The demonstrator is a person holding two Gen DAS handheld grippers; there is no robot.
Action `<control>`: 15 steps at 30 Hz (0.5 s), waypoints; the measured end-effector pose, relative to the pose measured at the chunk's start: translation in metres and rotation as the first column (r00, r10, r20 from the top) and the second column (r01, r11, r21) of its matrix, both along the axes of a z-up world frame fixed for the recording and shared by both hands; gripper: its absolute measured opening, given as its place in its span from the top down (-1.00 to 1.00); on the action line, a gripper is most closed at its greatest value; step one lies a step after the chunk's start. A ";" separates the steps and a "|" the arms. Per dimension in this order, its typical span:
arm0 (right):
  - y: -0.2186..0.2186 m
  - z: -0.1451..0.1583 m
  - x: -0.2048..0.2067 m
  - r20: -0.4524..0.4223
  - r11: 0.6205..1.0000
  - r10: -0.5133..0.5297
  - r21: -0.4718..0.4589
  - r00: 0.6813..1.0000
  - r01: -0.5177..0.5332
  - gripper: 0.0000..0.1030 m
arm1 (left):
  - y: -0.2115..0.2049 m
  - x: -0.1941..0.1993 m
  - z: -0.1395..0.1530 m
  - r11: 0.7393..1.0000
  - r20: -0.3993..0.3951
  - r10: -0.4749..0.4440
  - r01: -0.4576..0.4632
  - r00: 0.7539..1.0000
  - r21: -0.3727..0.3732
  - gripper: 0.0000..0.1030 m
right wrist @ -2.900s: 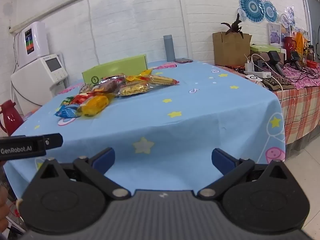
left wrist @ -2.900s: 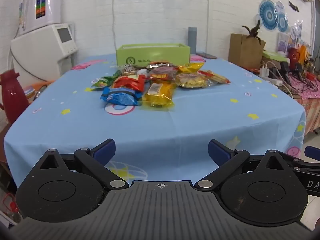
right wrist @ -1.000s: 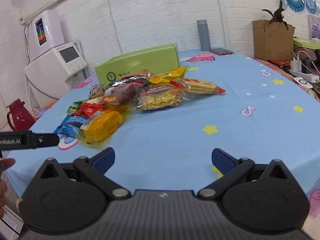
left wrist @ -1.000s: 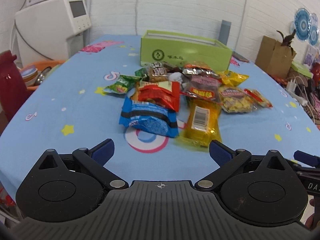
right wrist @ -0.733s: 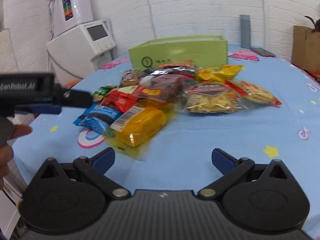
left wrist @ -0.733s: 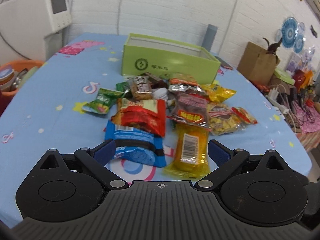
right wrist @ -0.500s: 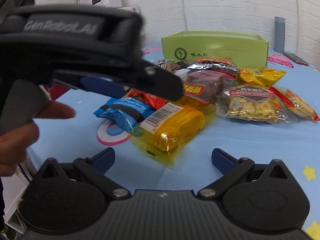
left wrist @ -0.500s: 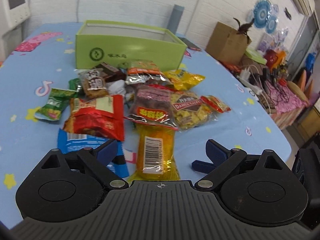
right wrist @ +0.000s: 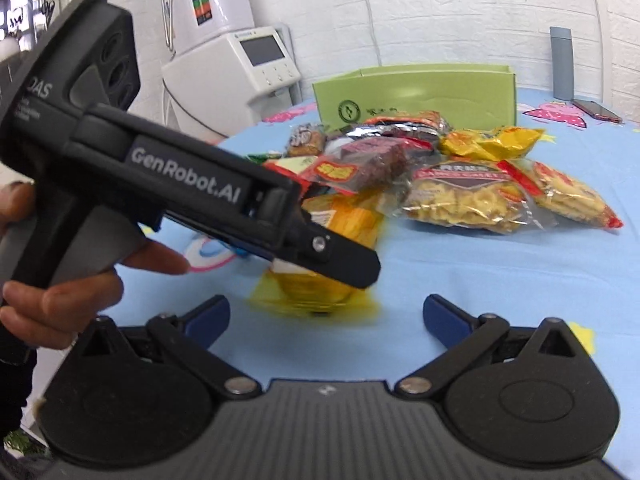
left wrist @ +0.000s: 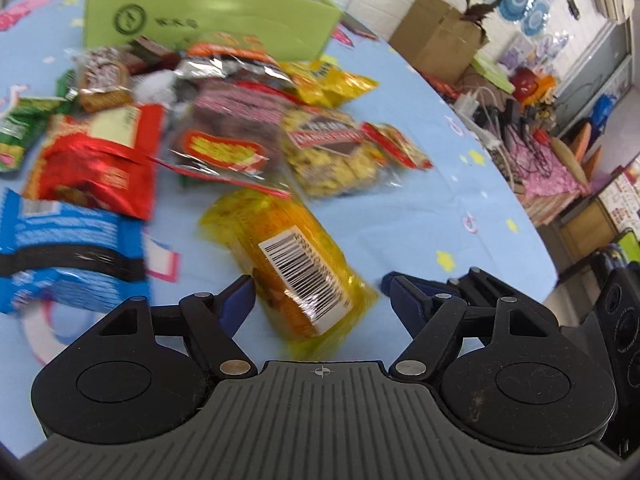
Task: Organize snacks
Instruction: 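Lower the left gripper onto the yellow barcode-wrapped bag and close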
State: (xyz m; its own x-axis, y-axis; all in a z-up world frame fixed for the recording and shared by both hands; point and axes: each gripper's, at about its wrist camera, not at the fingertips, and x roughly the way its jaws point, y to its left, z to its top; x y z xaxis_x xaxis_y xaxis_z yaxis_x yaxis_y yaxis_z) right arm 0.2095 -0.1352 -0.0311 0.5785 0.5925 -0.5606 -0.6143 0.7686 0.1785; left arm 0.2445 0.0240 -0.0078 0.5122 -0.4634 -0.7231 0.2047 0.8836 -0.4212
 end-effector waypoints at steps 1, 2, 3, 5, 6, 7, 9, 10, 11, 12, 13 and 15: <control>-0.004 0.001 0.000 -0.004 1.000 -0.013 -0.016 1.000 0.013 -0.99 | -0.006 -0.001 0.000 1.000 0.003 -0.009 0.009 1.000 -0.004 -0.27; -0.011 0.003 -0.004 -0.010 0.999 -0.036 -0.026 0.999 0.036 -0.99 | -0.012 -0.001 0.001 1.000 0.006 -0.023 0.023 1.000 -0.005 -0.28; -0.017 0.004 -0.006 -0.018 0.998 -0.060 -0.024 0.998 0.059 -0.99 | -0.017 -0.001 0.002 0.999 0.005 -0.045 0.045 0.999 -0.013 -0.28; -0.033 0.006 -0.010 -0.043 0.995 -0.098 0.010 0.994 0.099 -0.99 | -0.024 -0.003 0.006 0.994 0.004 -0.107 0.107 0.994 -0.033 -0.25; -0.040 0.006 -0.012 -0.058 0.992 -0.118 0.037 0.991 0.120 -0.99 | -0.025 -0.005 0.009 0.992 0.011 -0.123 0.123 0.992 -0.026 -0.24; -0.045 0.007 -0.015 -0.067 0.989 -0.130 0.059 0.989 0.134 -0.99 | -0.022 -0.008 0.013 0.993 0.023 -0.118 0.118 0.993 -0.005 -0.26; -0.050 0.009 -0.018 -0.065 0.985 -0.141 0.086 0.988 0.147 -0.99 | -0.011 -0.011 0.019 0.997 0.057 -0.072 0.070 0.996 0.041 -0.33; -0.049 0.010 -0.019 -0.057 0.985 -0.143 0.090 0.988 0.148 -0.99 | -0.004 -0.012 0.021 0.998 0.069 -0.041 0.037 0.997 0.058 -0.41; -0.048 0.010 -0.016 -0.048 0.985 -0.143 0.090 0.989 0.147 -0.99 | 0.003 -0.012 0.023 0.998 0.080 -0.008 0.002 0.997 0.069 -0.43; -0.045 0.011 -0.014 -0.041 0.985 -0.143 0.089 0.989 0.146 -0.99 | 0.009 -0.010 0.024 0.997 0.086 0.023 -0.029 0.996 0.077 -0.43; -0.042 0.013 -0.011 -0.034 0.985 -0.142 0.090 0.989 0.145 -0.99 | 0.015 -0.007 0.025 0.995 0.086 0.052 -0.059 0.995 0.081 -0.43; -0.035 0.018 -0.005 -0.011 0.988 -0.130 0.087 0.991 0.131 -0.99 | 0.021 -0.002 0.025 0.994 0.093 0.070 -0.076 0.993 0.073 -0.43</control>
State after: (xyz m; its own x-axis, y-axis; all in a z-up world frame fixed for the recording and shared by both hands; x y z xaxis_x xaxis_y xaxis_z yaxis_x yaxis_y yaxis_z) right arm 0.2045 -0.1706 -0.0135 0.6512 0.5590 -0.5134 -0.5085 0.8235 0.2516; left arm 0.2430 0.0451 0.0176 0.6071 -0.3673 -0.7046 0.1724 0.9265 -0.3345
